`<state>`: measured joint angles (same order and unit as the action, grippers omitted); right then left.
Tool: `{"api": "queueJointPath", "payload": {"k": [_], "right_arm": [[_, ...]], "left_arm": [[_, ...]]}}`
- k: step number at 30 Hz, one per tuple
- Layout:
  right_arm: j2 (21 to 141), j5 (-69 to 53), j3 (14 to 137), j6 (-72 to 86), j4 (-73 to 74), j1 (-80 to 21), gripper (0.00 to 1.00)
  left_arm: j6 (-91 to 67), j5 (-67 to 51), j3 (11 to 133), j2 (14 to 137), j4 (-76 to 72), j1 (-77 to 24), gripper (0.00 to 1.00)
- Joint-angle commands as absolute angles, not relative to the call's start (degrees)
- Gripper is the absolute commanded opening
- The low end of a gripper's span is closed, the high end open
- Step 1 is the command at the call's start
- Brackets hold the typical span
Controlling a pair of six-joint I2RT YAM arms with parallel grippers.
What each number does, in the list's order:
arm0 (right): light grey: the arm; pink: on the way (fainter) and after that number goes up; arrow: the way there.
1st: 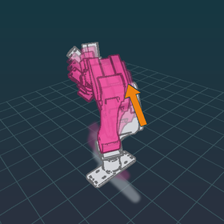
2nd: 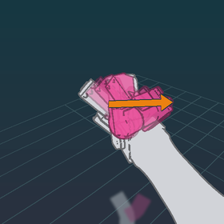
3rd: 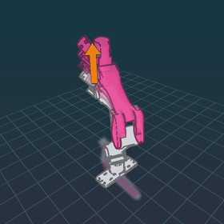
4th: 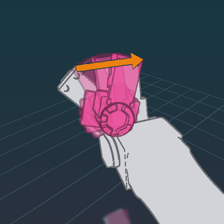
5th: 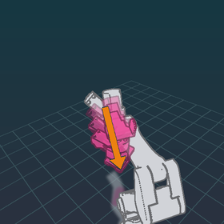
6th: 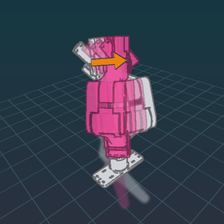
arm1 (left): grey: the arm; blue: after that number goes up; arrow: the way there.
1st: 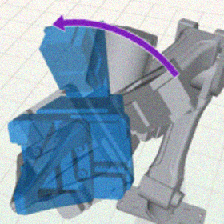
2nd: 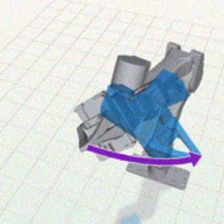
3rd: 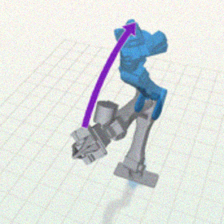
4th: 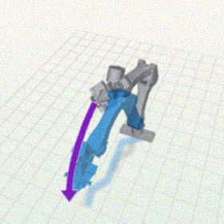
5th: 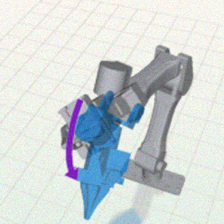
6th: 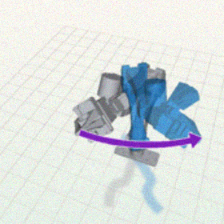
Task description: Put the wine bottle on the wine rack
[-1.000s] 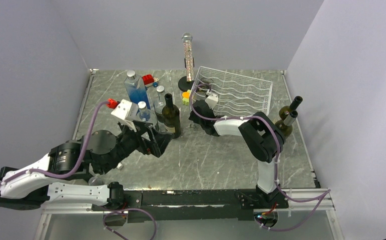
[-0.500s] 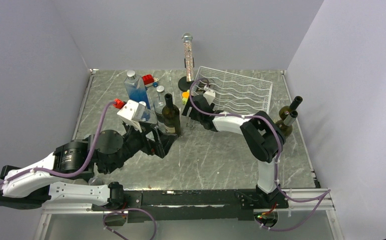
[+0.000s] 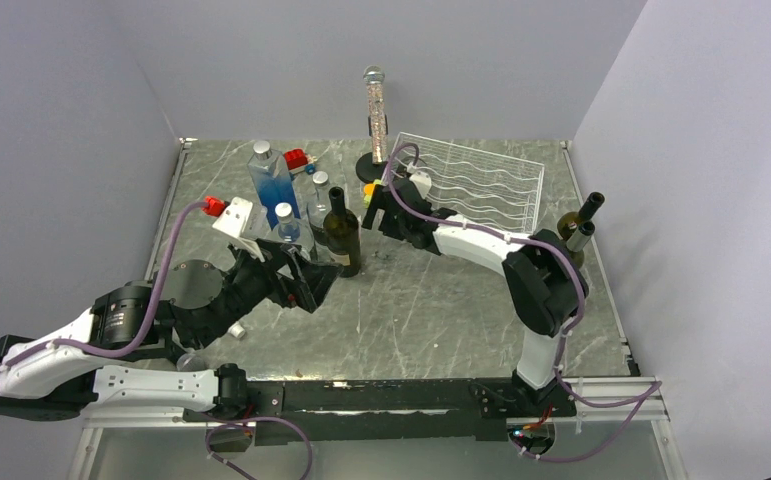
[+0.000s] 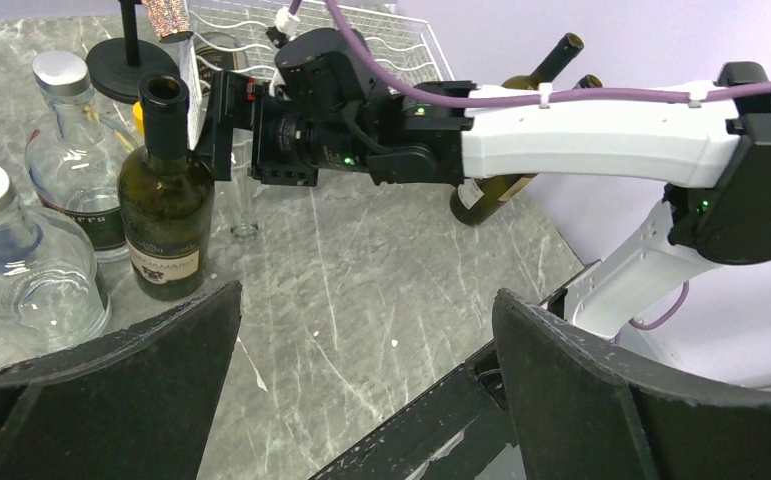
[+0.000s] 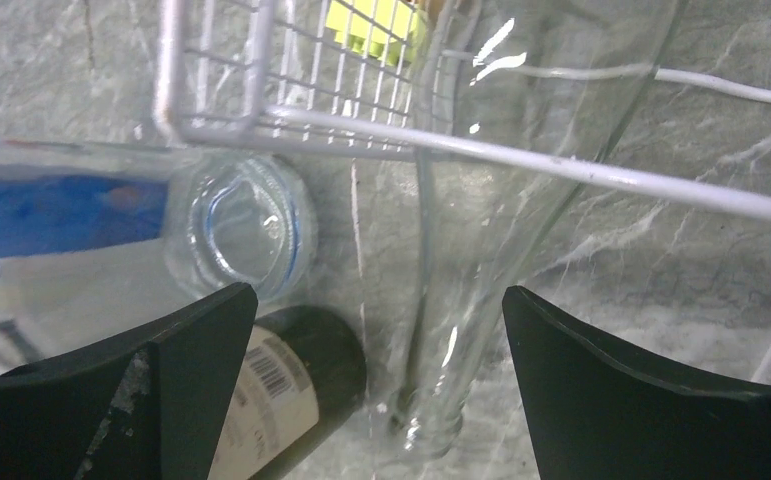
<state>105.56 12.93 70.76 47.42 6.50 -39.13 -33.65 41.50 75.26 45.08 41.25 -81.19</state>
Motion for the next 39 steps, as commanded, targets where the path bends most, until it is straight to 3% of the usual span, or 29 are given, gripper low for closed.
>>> {"api": "queueJointPath", "payload": {"k": [1,7,19,24,29,35,39], "right_arm": [[99.4,10.2,73.3,46.9,10.4,-39.1,1.0],[87.1,8.3,72.2,39.8,17.6,-39.2,1.0],[63.6,2.1,68.2,31.6,29.8,-39.1,0.99],[63.0,-5.5,72.7,26.3,36.0,-39.5,0.97],[63.5,-5.5,73.4,23.5,31.6,-40.8,0.99],[71.5,-4.1,78.6,17.3,24.9,-45.9,0.98],[78.8,-1.0,82.8,13.1,20.2,-48.4,0.95]], "left_arm": [[-35.3,43.6,76.5,44.0,40.4,-81.0,0.99],[-36.3,45.2,76.8,43.0,40.7,-81.0,0.99],[-23.2,40.1,71.7,42.1,31.4,-81.0,0.99],[-24.8,42.4,67.9,41.4,29.8,-81.0,0.99],[-30.6,46.7,67.7,41.6,34.4,-81.0,0.99],[-27.0,46.1,67.6,41.5,32.9,-81.0,0.99],[-29.5,52.0,71.3,44.2,37.8,-81.0,0.99]]}}
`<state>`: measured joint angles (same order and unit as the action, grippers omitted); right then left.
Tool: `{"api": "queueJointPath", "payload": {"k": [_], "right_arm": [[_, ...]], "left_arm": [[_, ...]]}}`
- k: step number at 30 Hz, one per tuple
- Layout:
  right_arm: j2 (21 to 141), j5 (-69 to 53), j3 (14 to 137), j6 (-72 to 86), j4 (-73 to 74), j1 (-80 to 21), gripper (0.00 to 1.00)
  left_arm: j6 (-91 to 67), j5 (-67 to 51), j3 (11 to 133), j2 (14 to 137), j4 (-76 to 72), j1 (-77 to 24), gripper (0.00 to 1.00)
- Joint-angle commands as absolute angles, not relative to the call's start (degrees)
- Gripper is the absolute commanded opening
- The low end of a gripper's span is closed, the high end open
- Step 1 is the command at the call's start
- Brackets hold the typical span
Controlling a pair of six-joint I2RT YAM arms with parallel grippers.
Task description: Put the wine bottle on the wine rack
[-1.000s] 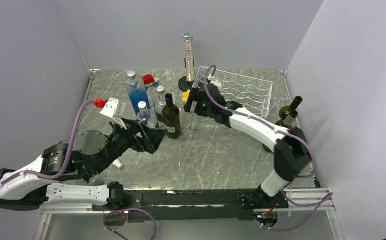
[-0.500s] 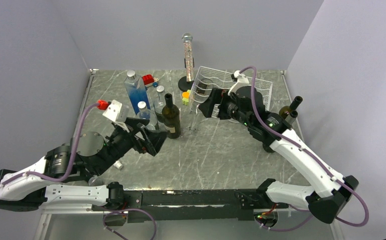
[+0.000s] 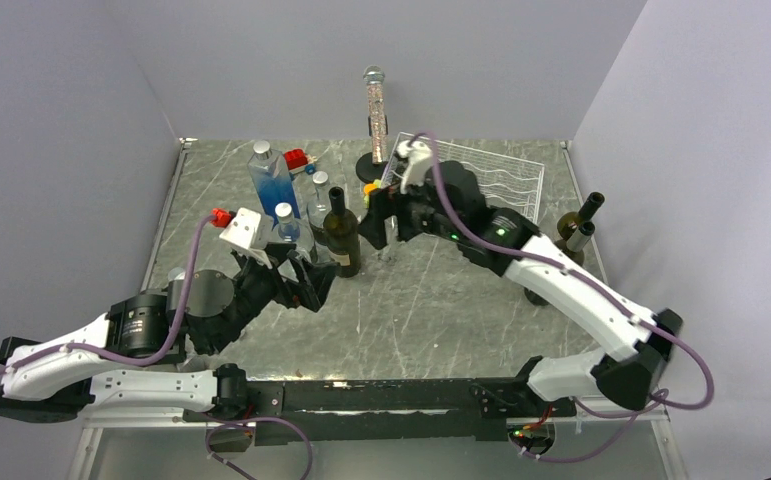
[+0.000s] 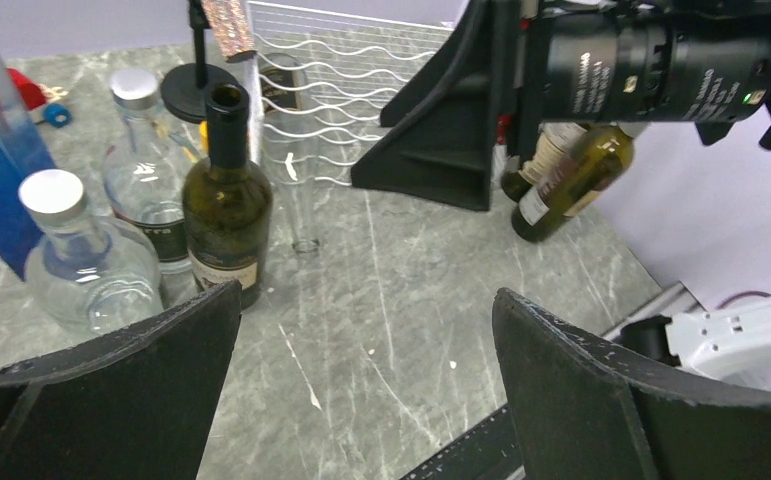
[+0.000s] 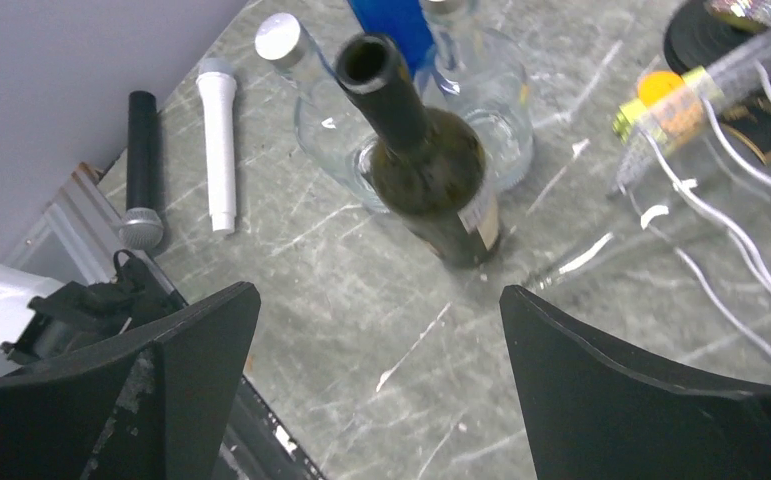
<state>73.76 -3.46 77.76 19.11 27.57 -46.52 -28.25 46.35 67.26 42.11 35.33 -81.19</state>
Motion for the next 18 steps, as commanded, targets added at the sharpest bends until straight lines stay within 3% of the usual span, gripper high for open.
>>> {"api": "queueJointPath", "payload": {"k": [1,4,5,8,18], "right_arm": [[80.6,-0.8,84.3,12.8,19.9,-48.6,0.94],[85.7,1.5,88.8,11.7,20.4,-49.2,0.87],[87.1,2.6,90.0,11.3,20.5,-49.3,0.78],[90.0,2.9,91.6,10.8,20.4,-49.4,0.7],[98.3,2.2,96.2,10.5,18.3,-49.4,0.59]], "left_arm": [[-30.3,52.7,72.0,44.7,38.7,-81.0,0.99],[-33.3,54.2,72.7,44.9,39.9,-80.5,0.99],[-33.7,54.1,72.3,44.4,39.5,-80.4,0.99],[-33.5,53.7,69.7,42.0,36.1,-80.2,0.99],[-34.6,54.1,72.4,42.0,39.6,-80.0,0.99]]}}
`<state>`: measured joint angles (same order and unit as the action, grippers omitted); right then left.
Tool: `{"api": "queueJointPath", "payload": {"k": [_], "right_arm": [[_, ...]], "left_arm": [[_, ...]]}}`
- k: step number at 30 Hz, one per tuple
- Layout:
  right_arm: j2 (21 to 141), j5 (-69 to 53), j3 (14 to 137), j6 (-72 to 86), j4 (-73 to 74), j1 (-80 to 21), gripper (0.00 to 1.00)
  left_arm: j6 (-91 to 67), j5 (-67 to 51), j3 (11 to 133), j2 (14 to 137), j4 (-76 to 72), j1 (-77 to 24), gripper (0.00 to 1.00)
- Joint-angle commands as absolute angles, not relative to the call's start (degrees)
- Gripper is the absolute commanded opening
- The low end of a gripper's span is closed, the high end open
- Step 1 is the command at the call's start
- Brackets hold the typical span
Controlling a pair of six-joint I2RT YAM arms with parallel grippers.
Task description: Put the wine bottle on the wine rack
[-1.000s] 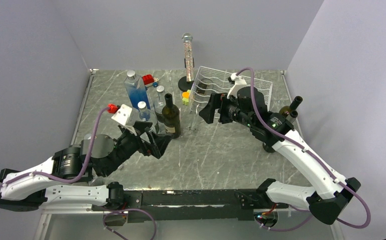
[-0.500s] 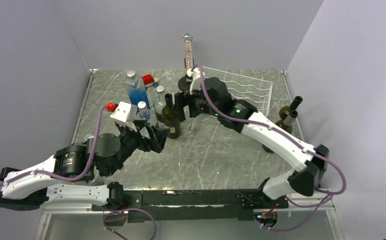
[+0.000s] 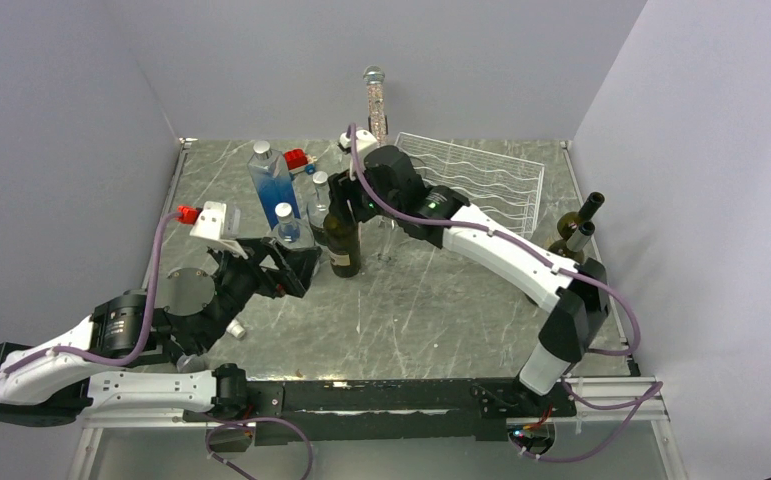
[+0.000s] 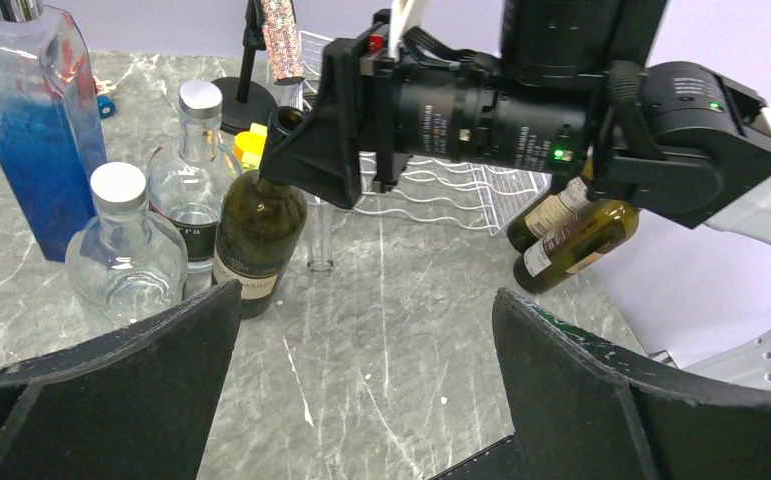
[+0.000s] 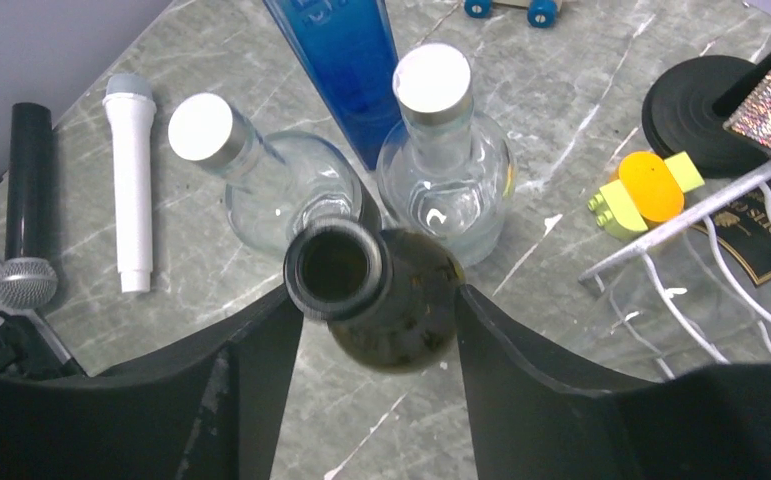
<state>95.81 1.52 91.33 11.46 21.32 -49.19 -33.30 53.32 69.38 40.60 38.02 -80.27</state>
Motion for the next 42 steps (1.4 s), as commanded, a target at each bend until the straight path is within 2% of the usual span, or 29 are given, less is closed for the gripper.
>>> {"api": "queueJointPath", "payload": {"k": [1,8,10,13,14,15,25,31,33,37,42], "right_arm": [[98.9,1.8,96.7,10.8,18.3,-49.4,0.58],[101.9,3.6,99.6,12.5,21.2,-49.5,0.54],[102.0,4.2,99.3,12.3,21.1,-49.5,0.4],[102.2,4.8,101.1,12.4,24.3,-49.6,0.09],[101.9,4.8,101.4,12.4,25.2,-49.6,0.02],[101.6,4.7,101.6,12.6,25.9,-49.5,0.0],[93.5,-4.9,99.5,19.7,27.4,-49.9,0.0],[85.7,-8.2,96.4,22.2,33.3,-49.9,0.0],[83.7,-8.7,97.9,22.5,37.5,-49.4,0.0],[80.3,-13.7,100.7,23.1,45.4,-47.5,0.0],[75.3,-19.2,99.6,24.5,48.5,-46.2,0.0]], "left_arm": [[-34.4,53.7,72.5,42.2,40.0,-80.1,0.99],[-33.4,55.3,68.4,42.8,41.8,-80.1,0.99],[-32.6,55.4,66.1,42.5,41.4,-80.1,0.99],[-31.0,55.0,62.9,40.9,40.3,-80.1,0.99],[-30.4,54.7,61.6,40.1,39.5,-80.1,0.99],[-30.0,54.2,60.4,39.1,38.5,-80.1,0.99],[-37.9,46.2,60.5,37.0,42.3,-80.1,0.99],[-42.5,38.9,54.0,34.3,37.4,-80.1,0.99],[-44.2,36.3,51.2,32.9,34.6,-80.1,0.99],[-39.5,26.9,42.6,31.7,18.7,-80.1,0.99],[-36.2,23.5,40.2,38.9,9.2,-80.1,0.99]]}}
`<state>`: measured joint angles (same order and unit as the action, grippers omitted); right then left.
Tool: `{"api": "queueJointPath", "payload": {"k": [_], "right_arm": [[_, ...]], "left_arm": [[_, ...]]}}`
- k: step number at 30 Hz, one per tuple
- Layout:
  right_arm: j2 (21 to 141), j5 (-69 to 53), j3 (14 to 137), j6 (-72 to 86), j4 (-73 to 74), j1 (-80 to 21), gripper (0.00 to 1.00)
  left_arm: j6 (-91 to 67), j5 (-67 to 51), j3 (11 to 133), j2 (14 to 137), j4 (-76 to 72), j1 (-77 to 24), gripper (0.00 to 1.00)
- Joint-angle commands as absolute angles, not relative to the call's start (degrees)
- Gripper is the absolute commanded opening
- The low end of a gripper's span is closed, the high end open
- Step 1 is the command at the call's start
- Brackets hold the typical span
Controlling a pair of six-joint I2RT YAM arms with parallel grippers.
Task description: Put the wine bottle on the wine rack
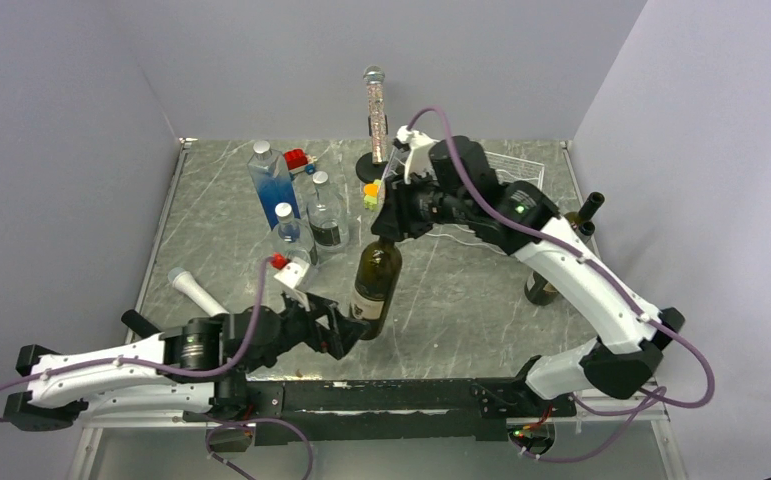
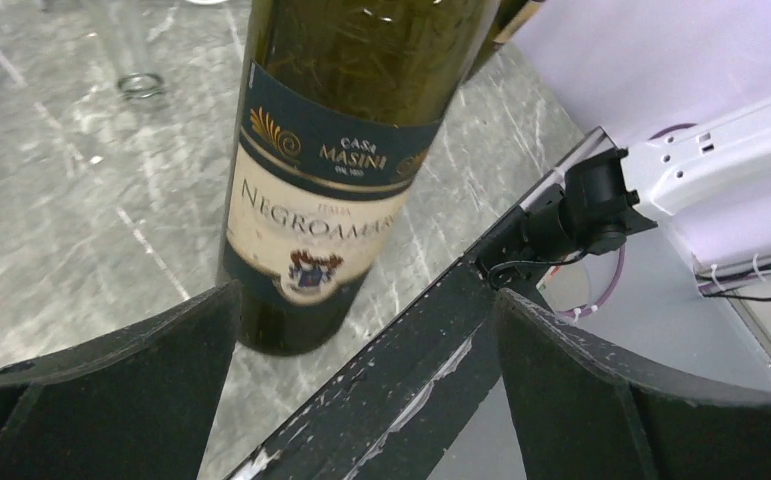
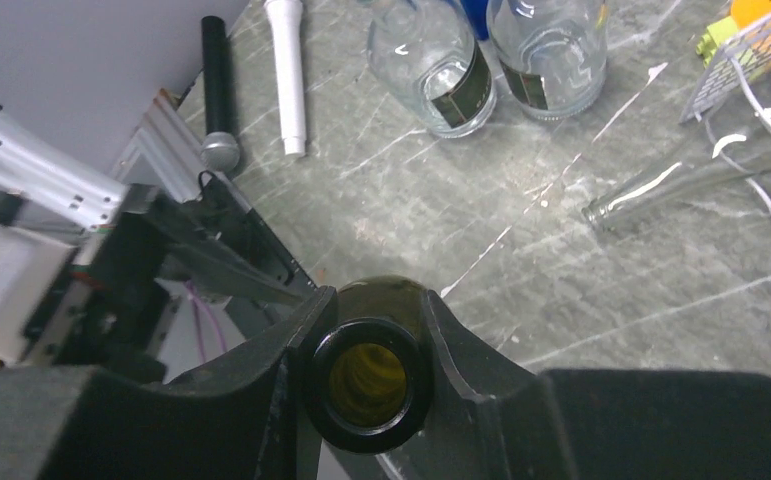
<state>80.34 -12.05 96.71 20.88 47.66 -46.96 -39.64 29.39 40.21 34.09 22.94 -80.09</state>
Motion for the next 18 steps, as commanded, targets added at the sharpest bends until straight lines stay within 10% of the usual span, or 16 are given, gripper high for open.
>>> {"api": "queueJointPath", "payload": {"k": [1,18], "right_arm": [[74.9,-20.1,99.8,25.0,49.5,-46.0,0.0],[65.1,-26.9,92.6,28.9,48.5,-45.6,0.0]], "left_arm": [[-34.9,23.8,40.4,40.8,8.2,-80.1,0.99],[-24.4,20.1,31.2,45.5,-17.0,-82.2,0.81]]}}
